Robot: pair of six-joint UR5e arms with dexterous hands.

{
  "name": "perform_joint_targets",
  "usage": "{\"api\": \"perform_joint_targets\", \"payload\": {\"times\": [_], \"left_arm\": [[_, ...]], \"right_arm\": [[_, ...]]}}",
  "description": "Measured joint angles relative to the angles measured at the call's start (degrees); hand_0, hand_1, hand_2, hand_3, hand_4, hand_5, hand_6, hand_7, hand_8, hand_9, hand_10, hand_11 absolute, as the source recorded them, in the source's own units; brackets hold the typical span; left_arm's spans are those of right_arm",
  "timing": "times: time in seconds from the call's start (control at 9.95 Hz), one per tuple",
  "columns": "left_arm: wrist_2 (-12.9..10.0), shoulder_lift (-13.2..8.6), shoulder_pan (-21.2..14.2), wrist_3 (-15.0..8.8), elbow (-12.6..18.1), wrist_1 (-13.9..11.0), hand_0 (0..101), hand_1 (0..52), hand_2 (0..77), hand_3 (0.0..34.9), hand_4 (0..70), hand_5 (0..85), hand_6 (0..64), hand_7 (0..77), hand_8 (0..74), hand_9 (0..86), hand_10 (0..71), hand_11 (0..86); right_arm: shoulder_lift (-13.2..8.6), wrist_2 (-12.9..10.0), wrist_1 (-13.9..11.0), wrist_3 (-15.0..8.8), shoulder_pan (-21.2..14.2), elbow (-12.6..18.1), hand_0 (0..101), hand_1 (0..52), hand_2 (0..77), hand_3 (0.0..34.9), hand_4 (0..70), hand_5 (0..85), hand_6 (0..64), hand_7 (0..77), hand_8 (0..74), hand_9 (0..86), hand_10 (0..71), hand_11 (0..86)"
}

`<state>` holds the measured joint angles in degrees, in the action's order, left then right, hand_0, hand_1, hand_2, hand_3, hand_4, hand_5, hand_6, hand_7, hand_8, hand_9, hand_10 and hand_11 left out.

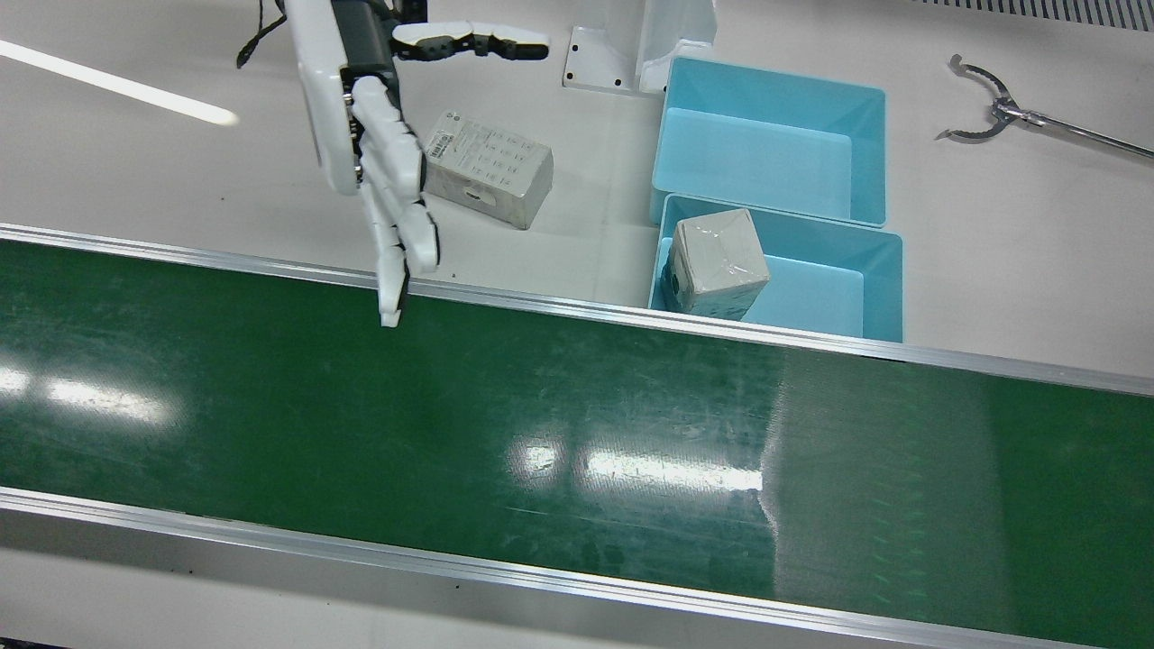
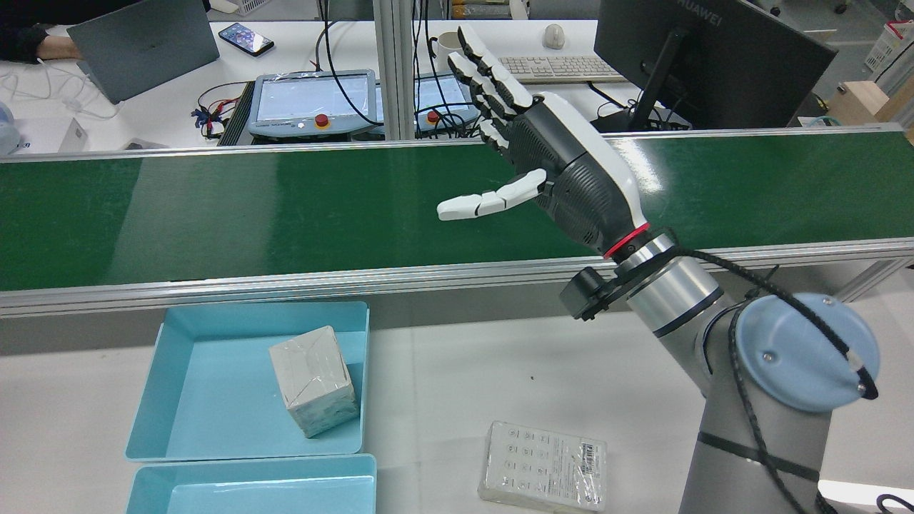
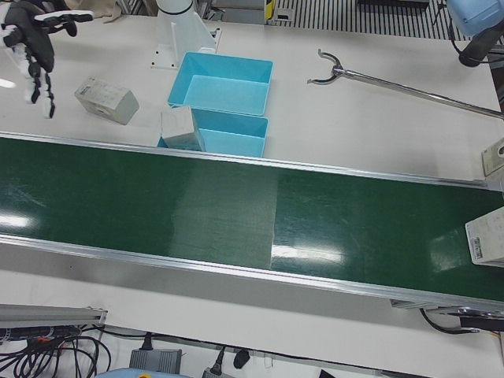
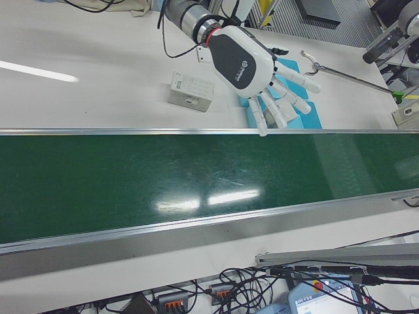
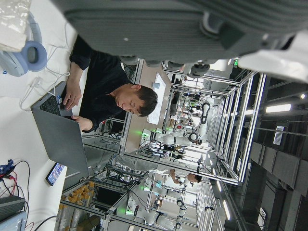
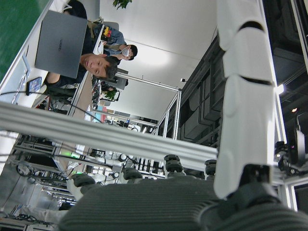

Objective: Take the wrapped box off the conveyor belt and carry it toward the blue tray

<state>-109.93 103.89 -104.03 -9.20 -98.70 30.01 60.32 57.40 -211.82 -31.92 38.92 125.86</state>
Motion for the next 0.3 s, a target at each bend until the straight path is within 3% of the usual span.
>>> {"api": "perform_joint_targets", "payload": {"times": [0.2, 0.3], "left_arm": [[0.0, 0.0, 0.0, 0.0, 0.0, 0.0, 0, 0.0, 0.5, 0.0, 0.0, 1.1, 0.0, 0.0, 0.0, 0.0, 0.5, 0.0], [0.0, 0.0, 0.0, 0.0, 0.0, 0.0, 0, 0.0, 1.1, 0.0, 0.0, 1.1, 0.0, 0.0, 0.0, 0.0, 0.5, 0.0]], "right_arm": [[2.9, 3.4, -1.5, 3.9, 7.4, -0.8, 48, 16.4, 12.5, 30.7, 0.0, 0.5, 0.0, 2.7, 1.1, 1.6, 0.0, 1.1], [4.2, 4.0, -1.6, 5.5, 9.4, -1.0, 48, 14.2, 7.1, 30.6, 0.0, 0.5, 0.0, 0.5, 0.5, 1.6, 0.0, 1.1]]}}
